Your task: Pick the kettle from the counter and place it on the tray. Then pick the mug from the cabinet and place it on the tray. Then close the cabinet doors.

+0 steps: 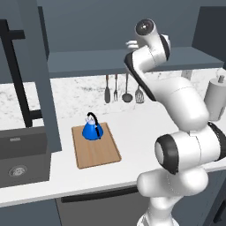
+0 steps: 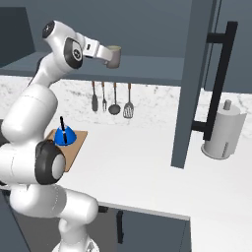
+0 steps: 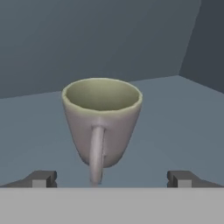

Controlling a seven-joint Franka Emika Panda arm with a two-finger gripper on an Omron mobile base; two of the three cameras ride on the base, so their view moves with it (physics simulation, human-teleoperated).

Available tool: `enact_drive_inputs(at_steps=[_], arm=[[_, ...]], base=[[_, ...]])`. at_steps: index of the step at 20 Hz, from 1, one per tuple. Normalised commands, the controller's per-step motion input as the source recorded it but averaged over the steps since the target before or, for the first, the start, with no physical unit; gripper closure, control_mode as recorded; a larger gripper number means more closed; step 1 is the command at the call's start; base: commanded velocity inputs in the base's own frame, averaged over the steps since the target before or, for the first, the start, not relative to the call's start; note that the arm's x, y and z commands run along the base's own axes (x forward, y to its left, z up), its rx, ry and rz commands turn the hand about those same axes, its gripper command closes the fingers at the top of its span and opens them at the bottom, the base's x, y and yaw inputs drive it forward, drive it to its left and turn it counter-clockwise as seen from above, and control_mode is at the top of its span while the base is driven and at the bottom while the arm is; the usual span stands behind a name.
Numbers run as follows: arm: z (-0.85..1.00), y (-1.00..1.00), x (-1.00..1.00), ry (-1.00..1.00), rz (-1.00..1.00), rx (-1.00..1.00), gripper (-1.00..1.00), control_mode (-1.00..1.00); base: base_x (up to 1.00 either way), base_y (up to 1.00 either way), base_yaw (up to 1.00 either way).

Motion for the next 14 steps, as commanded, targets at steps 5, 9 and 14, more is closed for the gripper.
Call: enact_drive_inputs(at_steps=[5, 9, 14], arm=[[0.00, 0.00, 0.35, 0.06, 0.00, -0.01, -1.00, -1.00], [0.00, 0.00, 0.27, 0.03, 0.00, 0.00, -1.00, -1.00], [-0.03, 0.00, 0.30, 0.03, 0.00, -0.01, -1.00, -1.00]], base=[[0.00, 0.00, 0.00], [0.00, 0.00, 0.00], [0.00, 0.00, 0.00]])
